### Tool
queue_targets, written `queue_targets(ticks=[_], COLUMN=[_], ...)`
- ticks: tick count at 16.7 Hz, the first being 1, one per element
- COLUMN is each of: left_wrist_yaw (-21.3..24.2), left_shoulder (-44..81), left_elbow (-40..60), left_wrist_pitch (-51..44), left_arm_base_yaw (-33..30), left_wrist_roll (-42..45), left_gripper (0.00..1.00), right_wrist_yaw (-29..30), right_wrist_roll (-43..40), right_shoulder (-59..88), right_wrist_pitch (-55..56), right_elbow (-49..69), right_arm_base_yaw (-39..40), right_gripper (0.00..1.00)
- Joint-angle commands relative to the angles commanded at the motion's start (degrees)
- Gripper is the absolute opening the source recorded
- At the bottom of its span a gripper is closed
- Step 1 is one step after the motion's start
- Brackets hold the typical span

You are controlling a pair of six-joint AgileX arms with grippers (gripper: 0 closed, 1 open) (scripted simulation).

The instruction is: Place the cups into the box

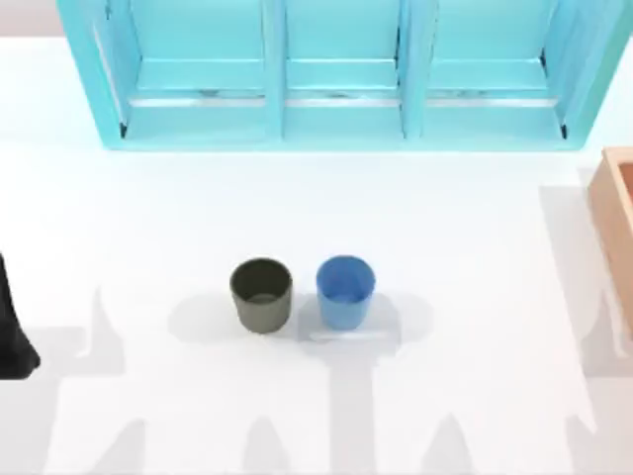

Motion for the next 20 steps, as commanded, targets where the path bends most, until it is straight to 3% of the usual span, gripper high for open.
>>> queue_targets(ticks=[4, 8, 20], left_wrist_yaw=[0.0, 0.0, 0.0], left_shoulder=[0.0, 0.0, 0.0], left_elbow=[0.0, 0.0, 0.0], left_wrist_pitch=[0.0, 0.0, 0.0], left_arm_base_yaw=[0.0, 0.0, 0.0], left_wrist_roll=[0.0, 0.0, 0.0], left_gripper=[1.0, 1.0, 1.0], right_wrist_yaw=[-0.08, -0.44, -1.42], right_wrist_roll=[0.91, 6.67, 32.25], right_shoulder=[1.41, 10.73, 64.99], right_wrist_pitch=[-1.21, -9.4, -50.54], right_elbow=[1.1, 8.74, 56.06], right_arm_base_yaw=[0.38, 2.86, 17.94], right_gripper=[1.0, 1.0, 1.0])
